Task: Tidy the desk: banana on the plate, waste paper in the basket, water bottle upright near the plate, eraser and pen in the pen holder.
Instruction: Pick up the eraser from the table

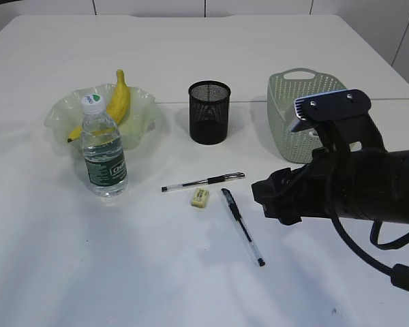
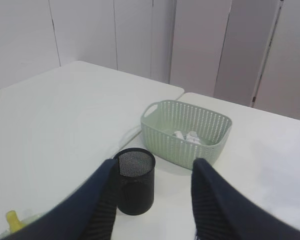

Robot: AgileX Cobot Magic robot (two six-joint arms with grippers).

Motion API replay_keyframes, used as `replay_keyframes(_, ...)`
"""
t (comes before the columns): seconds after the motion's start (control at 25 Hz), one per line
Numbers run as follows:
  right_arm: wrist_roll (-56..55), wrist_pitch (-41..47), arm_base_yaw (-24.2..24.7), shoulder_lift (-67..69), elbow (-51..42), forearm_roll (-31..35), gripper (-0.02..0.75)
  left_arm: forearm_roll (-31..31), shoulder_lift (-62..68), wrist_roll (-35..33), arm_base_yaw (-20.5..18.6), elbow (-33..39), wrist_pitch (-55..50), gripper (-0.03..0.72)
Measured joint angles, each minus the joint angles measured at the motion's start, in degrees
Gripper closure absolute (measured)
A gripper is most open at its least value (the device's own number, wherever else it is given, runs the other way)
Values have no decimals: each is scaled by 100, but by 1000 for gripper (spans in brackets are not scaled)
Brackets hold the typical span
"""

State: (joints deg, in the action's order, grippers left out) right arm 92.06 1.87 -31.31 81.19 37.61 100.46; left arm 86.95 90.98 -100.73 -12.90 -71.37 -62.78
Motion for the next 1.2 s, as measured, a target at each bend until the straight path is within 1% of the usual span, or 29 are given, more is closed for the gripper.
replay_keyframes(0.24,13,-142,0,-9,0,224,244,-40,0,61,0,0,-271,379)
replay_keyframes(0.48,13,174,0,-9,0,297,244,-40,-3,118,-3,0,-303,382)
replay_keyframes(0.64,-6,425,0,-22,-58,297,244,-42,-13,232,-14,0,-43,383)
replay_keyframes(0.72,-6,496,0,-22,-94,166,244,-42,-13,277,-14,0,120,383)
replay_keyframes(0.96,53,580,0,-22,-94,-559,244,-42,-13,305,-17,0,432,398)
replay_keyframes(1.2,575,491,0,-22,-94,-687,244,24,-13,313,-17,0,1468,444)
